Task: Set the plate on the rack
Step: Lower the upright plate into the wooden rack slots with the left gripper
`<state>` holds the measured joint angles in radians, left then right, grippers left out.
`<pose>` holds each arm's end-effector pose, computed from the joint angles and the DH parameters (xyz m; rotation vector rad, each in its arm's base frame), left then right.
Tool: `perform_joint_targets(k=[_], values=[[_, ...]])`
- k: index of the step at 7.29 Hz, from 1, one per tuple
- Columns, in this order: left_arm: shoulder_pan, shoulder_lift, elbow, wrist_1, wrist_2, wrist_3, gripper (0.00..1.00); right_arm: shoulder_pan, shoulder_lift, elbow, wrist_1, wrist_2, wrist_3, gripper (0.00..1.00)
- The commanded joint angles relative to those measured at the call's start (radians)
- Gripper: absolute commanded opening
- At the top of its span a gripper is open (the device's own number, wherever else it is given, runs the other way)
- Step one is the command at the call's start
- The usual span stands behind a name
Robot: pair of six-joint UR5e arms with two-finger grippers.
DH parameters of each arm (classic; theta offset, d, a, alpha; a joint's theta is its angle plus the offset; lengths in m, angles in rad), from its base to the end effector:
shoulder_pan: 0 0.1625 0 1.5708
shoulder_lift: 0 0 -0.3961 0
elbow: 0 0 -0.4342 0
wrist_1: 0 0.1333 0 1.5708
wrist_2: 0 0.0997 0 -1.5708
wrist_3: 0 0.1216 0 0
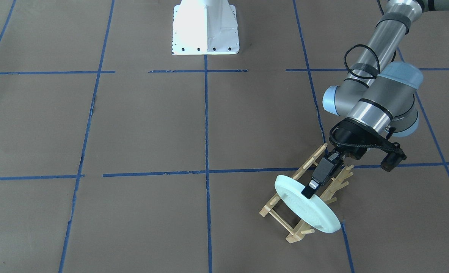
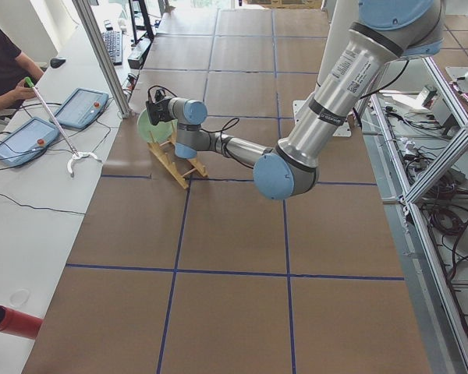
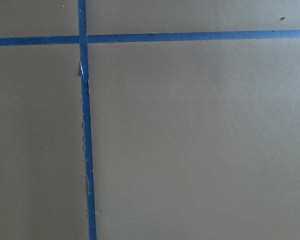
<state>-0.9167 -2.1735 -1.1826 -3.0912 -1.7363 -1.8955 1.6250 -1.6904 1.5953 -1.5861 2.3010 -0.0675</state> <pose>0.3669 -0.6648 0.2784 0.4019 1.7497 -0.7624 0.0778 -0.4706 0.6980 -0.0609 -0.7345 0.0276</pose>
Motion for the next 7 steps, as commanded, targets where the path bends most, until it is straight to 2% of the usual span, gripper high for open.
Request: perform_joint_targets(k=[1, 2, 4, 5, 6, 7], values=[[0.006, 0.0, 0.003, 0.005, 0.001, 0.001, 0.08, 0.0, 0.0, 0.0, 0.0, 0.0, 0.0, 1.0], [0.006, -0.003, 0.001, 0.008, 0.003, 0.001, 0.97, 0.0, 0.0, 0.0, 0.0, 0.0, 0.0, 1.0], [-0.007, -0.002, -0.015, 0.014, -0.002, 0.006, 1.0, 0.0, 0.002, 0.0, 0.0, 0.0, 0.0, 1.0], [-0.028, 0.007, -0.084, 0.122, -0.047, 0.059, 1.0, 0.0, 0.002, 0.0, 0.0, 0.0, 0.0, 1.0], [-0.057, 0.011, -0.183, 0.342, -0.113, 0.202, 1.0, 0.0, 0.0, 0.0, 0.0, 0.0, 0.0, 1.0], [-0.077, 0.017, -0.24, 0.447, -0.123, 0.292, 1.0, 0.0, 0.0, 0.0, 0.0, 0.0, 0.0, 1.0]])
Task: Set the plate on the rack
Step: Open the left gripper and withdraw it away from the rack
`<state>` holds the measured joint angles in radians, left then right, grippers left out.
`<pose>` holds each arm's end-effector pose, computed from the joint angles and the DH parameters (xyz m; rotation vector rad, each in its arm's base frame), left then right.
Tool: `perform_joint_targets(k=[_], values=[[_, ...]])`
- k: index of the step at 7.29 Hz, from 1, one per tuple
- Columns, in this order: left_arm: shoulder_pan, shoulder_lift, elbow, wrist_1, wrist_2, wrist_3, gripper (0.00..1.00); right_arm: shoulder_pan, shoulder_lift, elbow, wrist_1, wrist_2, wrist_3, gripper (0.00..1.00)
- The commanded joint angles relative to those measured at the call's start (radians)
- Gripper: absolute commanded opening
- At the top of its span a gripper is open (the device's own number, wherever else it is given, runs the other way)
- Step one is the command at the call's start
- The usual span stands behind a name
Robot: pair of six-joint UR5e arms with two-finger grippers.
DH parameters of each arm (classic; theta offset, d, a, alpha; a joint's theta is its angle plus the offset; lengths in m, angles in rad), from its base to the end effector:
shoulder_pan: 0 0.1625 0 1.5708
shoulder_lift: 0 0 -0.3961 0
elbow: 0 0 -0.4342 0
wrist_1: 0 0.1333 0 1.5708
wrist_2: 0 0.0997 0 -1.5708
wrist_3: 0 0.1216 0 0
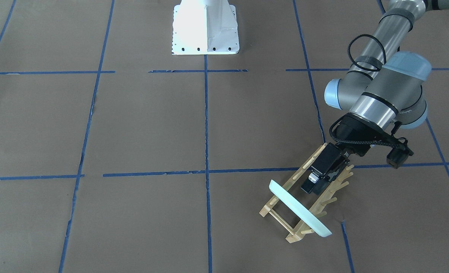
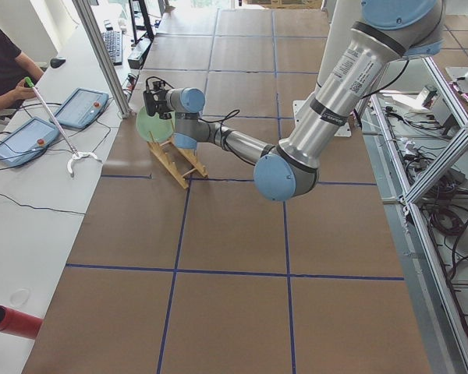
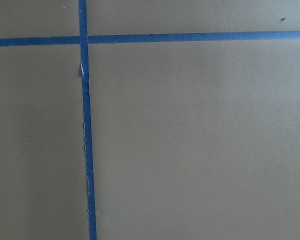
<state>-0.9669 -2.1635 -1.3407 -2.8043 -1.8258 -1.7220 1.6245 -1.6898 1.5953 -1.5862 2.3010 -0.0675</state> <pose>0.3371 -0.6693 0.2344 0.4575 1.5703 -0.6629 0.0776 -0.4709 0.6978 -0.0606 -0.7344 0.0270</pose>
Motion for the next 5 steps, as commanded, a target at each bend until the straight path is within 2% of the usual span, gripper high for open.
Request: perform_joint_targets(k=[1, 2, 3, 5], values=[[-0.076, 0.063, -0.086, 0.166, -0.121, 0.186, 1.0, 0.0, -0.001, 0.0, 0.0, 0.0, 0.0, 1.0], [-0.137, 0.142, -0.119, 0.166, -0.236, 0.27, 1.0, 0.0, -0.001, 0.0, 0.0, 0.0, 0.0, 1.0], [-0.188, 0.25, -0.155, 0.183, -0.303, 0.394, 1.0, 0.0, 0.001, 0.0, 0.0, 0.0, 0.0, 1.0], [-0.281, 0.377, -0.167, 0.367, -0.34, 0.83, 1.0, 0.0, -0.001, 0.0, 0.0, 0.0, 0.0, 1.0]])
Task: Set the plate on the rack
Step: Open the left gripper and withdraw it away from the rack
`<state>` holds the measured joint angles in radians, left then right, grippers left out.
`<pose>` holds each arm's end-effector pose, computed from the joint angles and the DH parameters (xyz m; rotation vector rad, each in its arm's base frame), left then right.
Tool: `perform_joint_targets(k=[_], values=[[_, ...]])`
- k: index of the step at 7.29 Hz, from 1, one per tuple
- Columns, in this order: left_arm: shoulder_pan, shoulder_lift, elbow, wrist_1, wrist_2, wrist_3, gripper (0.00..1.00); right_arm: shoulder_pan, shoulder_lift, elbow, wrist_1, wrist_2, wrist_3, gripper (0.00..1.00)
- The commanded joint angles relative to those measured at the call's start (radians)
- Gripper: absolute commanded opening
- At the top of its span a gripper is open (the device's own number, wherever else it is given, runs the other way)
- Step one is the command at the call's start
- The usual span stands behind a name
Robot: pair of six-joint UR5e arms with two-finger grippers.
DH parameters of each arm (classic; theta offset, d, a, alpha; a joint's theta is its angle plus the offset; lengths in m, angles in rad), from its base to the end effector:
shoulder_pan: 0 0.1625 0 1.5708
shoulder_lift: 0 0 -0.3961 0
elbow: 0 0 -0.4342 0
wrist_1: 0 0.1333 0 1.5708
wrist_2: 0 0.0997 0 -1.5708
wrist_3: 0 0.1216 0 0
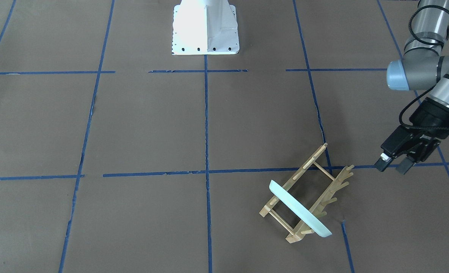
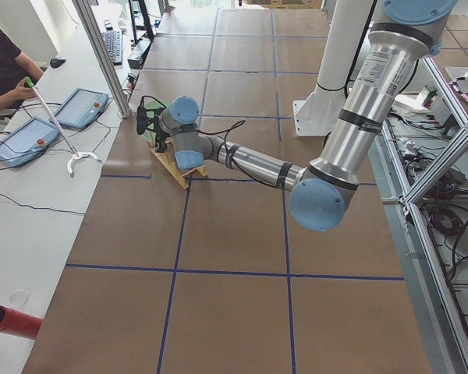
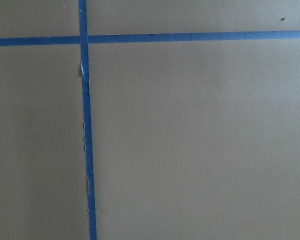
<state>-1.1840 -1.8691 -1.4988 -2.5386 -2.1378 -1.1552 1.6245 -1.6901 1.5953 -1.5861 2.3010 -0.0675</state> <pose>0.1904 -0.6476 0.3887 0.4855 1.1648 -0.3262 0.0776 -0.4708 0.6979 -0.0608 -0.7345 0.0270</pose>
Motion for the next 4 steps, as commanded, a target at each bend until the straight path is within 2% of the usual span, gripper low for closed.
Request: perform_joint_targets(k=[1, 2, 3, 4], values=[[-0.157, 0.131, -0.014, 0.232, -0.071, 0.537, 1.0, 0.0, 0.0, 0.0, 0.0, 0.0, 0.0, 1.0], [-0.269, 0.196, -0.049, 0.402, -0.074, 0.857, 1.0, 0.0, 0.001, 0.0, 0.0, 0.0, 0.0, 1.0], [-0.364, 0.217, -0.084, 0.587, -0.074, 1.04, 1.0, 0.0, 0.0, 0.0, 0.0, 0.0, 0.0, 1.0], [-0.426, 0.209, -0.087, 0.791, -0.079, 1.134, 1.0, 0.0, 0.0, 0.0, 0.0, 0.0, 0.0, 1.0]])
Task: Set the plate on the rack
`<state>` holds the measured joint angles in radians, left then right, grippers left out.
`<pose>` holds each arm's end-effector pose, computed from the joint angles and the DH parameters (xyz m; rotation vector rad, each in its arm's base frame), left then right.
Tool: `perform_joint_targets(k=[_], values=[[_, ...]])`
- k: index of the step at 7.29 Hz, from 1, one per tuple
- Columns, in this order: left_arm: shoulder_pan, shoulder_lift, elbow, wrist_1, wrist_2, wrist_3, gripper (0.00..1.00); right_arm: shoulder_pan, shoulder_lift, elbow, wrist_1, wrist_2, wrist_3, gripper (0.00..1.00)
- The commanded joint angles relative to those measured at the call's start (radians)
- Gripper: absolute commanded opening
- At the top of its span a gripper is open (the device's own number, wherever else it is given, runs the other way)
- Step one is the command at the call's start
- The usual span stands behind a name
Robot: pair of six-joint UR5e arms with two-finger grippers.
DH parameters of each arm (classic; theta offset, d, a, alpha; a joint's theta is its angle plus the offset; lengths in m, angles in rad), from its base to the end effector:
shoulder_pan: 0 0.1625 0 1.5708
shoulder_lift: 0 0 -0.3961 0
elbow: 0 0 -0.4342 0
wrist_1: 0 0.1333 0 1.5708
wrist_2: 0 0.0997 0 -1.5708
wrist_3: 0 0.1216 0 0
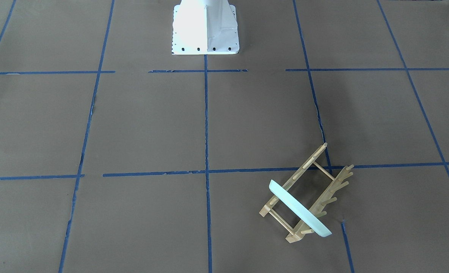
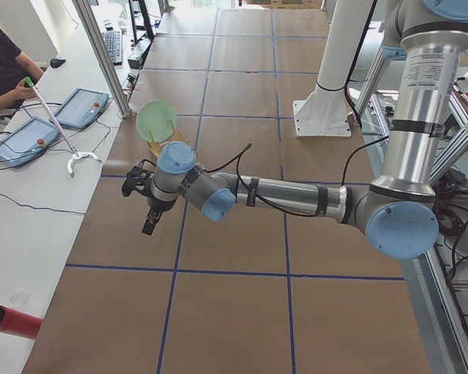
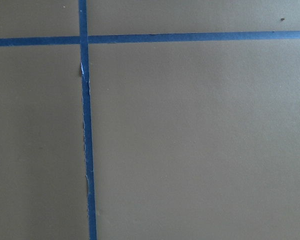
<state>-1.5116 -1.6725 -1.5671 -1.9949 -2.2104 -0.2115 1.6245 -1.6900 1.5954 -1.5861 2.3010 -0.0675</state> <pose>-0.0247 -0.6099 0.5489 0.4146 0.6863 0.0229 0.0776 -0.4708 0.6978 -0.0606 -0.7344 0.0270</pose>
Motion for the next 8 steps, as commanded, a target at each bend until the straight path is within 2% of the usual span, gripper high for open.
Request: perform_joint_targets(k=[1, 2, 4, 6, 8], values=[[-0.145, 0.008, -0.022, 0.416, -0.058, 0.293, 1.0, 0.0, 0.0, 0.0, 0.0, 0.0, 0.0, 1.0], [-0.145, 0.019, -0.039, 0.489, -0.127, 0.311, 1.0, 0.0, 0.0, 0.0, 0.0, 0.0, 0.0, 1.0], [-0.145, 0.008, -0.065, 0.653, -0.132, 0.313, 1.0, 0.0, 0.0, 0.0, 0.0, 0.0, 0.0, 1.0], [-0.139, 0.017, -0.1, 0.648, -0.134, 0.31, 1.0, 0.0, 0.0, 0.0, 0.0, 0.0, 0.0, 1.0], [-0.139, 0.033, -0.091, 0.624, -0.137, 0.314, 1.0, 0.0, 0.0, 0.0, 0.0, 0.0, 0.0, 1.0]])
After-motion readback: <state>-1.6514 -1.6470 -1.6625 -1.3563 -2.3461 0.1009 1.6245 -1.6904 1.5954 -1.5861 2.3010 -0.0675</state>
